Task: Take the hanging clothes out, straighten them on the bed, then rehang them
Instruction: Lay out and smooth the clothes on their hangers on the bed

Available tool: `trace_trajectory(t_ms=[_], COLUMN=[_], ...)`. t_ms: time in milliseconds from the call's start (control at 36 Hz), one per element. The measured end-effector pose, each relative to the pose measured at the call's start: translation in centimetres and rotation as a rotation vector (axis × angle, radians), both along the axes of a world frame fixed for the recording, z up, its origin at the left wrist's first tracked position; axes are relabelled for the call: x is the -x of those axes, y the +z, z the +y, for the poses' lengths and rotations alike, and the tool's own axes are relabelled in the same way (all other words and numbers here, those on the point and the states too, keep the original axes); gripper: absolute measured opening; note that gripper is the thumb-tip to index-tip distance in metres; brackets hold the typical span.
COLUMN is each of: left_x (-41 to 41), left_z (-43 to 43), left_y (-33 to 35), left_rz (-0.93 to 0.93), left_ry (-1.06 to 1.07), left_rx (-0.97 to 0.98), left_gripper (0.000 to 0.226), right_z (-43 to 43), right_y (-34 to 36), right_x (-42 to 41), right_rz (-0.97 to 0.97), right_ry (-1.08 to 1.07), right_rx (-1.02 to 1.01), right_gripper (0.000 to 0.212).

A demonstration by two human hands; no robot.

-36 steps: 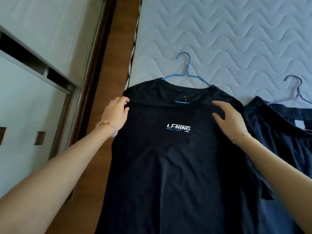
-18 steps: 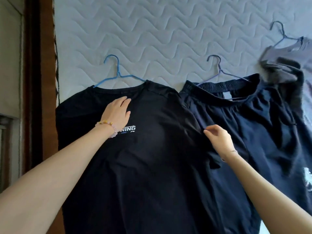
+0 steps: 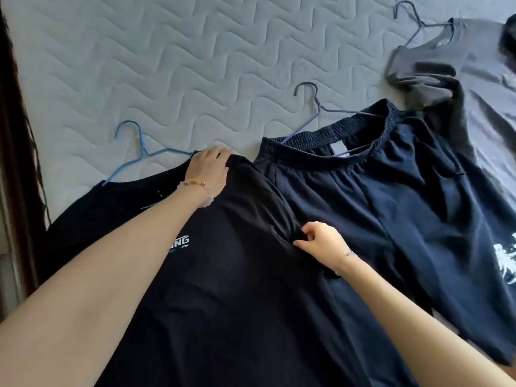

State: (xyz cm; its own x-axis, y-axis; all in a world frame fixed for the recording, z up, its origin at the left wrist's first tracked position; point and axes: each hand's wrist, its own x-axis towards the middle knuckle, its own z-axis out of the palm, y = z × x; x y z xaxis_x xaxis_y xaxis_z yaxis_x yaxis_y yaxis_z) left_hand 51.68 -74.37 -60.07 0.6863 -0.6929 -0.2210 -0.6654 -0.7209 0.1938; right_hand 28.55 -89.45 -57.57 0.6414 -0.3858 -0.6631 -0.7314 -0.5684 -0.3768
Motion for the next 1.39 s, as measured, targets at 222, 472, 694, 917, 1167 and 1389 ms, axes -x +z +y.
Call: trace_trajectory(t_ms=[222, 472, 694, 917, 1167, 1389], left_x=[-2.1, -3.1, -2.9, -2.0, 1.5, 15.7], left_z=[-1.6, -0.6, -0.9, -1.0, 0.2, 4.9], left_y=[-0.2, -0.3, 0.1, 0.0, 0.7, 2.1], left_rz=[-0.042, -0.065, -0.172, -0.021, 0.199, 0.244], left_ry=[0.057, 0.043, -0.006, 0.201, 0.349, 0.592], left_rx=[-0.114, -0.105, -0.183, -0.094, 0.120, 0.439], left_gripper=[0.019, 0.015, 0.024, 0.019, 0.037, 0.028], right_z=[-1.3, -5.7, -8.3, -9.5, -9.2, -8.4], right_y=[1.2, 2.8, 6.0, 4.8, 4.2, 3.6], right_x=[0.0, -2.0, -4.8, -7.3, -4.5, 13.4], right_rz=[-0.161, -0.280, -0.169, -0.154, -0.472, -0.230], right_ry=[-0.074, -0.139, -0.043, -0.001, -0.204, -0.414], right_rx=[-0.134, -0.095, -0.190, 0.064, 0.371, 0.221], right_gripper=[0.031, 0.051, 0.023, 0.021, 0.026, 0.018])
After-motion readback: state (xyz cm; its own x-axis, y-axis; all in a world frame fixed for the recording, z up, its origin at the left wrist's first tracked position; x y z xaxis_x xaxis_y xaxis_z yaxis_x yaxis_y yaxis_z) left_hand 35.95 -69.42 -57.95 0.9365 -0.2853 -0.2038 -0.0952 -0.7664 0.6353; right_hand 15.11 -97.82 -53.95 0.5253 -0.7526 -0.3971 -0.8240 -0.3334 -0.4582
